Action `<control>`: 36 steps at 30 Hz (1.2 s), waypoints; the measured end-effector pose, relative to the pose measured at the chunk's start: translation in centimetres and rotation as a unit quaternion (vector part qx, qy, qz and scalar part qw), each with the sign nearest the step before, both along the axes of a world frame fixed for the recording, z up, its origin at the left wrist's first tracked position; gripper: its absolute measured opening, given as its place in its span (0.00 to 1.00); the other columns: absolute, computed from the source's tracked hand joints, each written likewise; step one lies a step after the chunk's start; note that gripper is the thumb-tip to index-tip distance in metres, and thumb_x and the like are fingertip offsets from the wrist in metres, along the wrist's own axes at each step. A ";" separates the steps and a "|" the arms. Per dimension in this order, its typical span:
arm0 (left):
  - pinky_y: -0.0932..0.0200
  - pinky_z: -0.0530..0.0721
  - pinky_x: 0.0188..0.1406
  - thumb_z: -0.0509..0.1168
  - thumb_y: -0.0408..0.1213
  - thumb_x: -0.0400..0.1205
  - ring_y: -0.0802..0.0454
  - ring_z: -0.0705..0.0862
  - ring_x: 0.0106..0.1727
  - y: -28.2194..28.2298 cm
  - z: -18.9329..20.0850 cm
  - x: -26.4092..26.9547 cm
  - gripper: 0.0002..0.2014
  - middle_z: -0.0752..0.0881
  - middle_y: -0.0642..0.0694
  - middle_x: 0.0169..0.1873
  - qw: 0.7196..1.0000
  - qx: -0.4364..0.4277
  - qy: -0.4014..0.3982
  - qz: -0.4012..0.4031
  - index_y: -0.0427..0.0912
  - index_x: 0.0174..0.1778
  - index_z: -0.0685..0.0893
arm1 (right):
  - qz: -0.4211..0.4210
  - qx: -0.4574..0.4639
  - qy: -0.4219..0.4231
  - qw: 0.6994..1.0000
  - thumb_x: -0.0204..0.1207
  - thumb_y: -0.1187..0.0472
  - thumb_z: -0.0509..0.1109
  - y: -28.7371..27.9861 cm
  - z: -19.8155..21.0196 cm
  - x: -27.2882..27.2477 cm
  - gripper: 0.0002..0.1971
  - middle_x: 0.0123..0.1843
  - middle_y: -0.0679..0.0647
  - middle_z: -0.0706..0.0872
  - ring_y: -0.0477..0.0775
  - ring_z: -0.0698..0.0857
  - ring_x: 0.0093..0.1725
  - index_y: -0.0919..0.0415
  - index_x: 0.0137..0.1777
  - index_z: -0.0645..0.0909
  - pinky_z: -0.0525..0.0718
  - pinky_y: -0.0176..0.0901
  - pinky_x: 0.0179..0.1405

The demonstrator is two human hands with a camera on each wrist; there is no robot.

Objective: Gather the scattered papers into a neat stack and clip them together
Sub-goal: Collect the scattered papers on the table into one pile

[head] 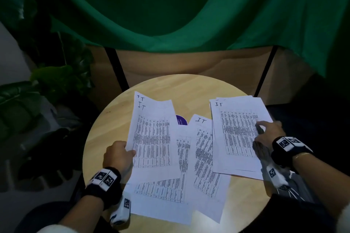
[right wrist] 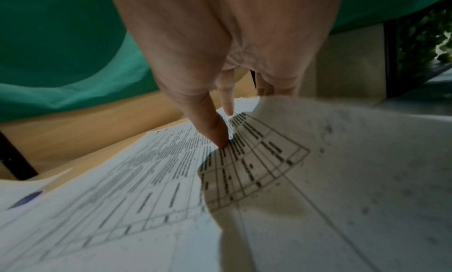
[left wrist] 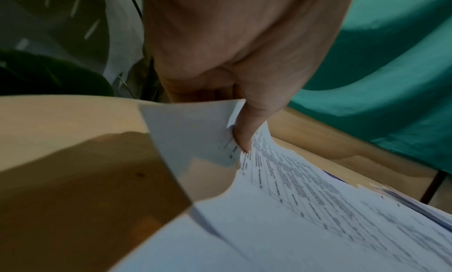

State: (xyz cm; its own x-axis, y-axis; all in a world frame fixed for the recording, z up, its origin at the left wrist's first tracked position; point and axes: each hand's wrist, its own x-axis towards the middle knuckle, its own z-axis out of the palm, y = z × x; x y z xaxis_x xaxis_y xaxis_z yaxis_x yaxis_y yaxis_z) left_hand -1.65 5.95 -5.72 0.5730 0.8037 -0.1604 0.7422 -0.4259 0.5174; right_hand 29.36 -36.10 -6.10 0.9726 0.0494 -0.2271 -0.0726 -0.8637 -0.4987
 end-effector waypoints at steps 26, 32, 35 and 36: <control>0.40 0.91 0.66 0.74 0.32 0.91 0.40 0.96 0.55 1.8 4.1 -3.4 0.12 0.96 0.37 0.59 0.882 -0.222 -0.395 0.133 0.34 0.69 0.92 | -0.029 0.376 0.106 0.920 0.82 0.64 0.73 10.7 -1.9 -14.3 0.20 0.62 0.64 0.90 0.59 0.88 0.57 0.60 0.73 0.80 0.87 0.53 0.57; 0.39 0.93 0.63 0.73 0.31 0.90 0.37 0.99 0.57 1.5 7.0 -5.2 0.10 0.99 0.39 0.58 0.888 -0.342 -0.308 0.002 0.36 0.66 0.92 | 0.037 0.435 0.093 0.895 0.84 0.78 0.66 9.3 -1.2 -13.8 0.47 0.92 0.50 0.60 0.62 0.73 0.83 0.34 0.90 0.54 0.85 0.65 0.69; 0.34 0.93 0.65 0.74 0.31 0.89 0.32 0.98 0.58 0.1 6.4 -5.6 0.12 0.98 0.35 0.59 0.899 -0.364 -0.240 -0.041 0.32 0.67 0.92 | -0.004 0.455 0.139 0.880 0.87 0.67 0.65 10.5 0.3 -14.9 0.23 0.63 0.48 0.86 0.38 0.87 0.34 0.49 0.80 0.80 0.83 0.36 0.27; 0.35 0.94 0.64 0.74 0.30 0.89 0.33 0.99 0.58 -0.5 6.0 -5.6 0.11 0.98 0.35 0.59 0.903 -0.365 -0.221 -0.052 0.32 0.67 0.92 | -0.016 0.470 0.176 0.865 0.88 0.57 0.66 10.8 0.7 -15.3 0.17 0.57 0.46 0.86 0.35 0.85 0.33 0.51 0.73 0.86 0.82 0.35 0.26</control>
State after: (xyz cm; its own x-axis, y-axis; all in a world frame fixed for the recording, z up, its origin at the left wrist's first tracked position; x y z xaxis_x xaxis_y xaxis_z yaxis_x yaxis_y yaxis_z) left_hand -7.28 5.44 0.33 0.7774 0.5141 -0.3623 0.3694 0.0931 0.9246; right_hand 14.02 -25.29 -5.41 0.8558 0.3469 -0.3836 -0.3790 -0.0841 -0.9216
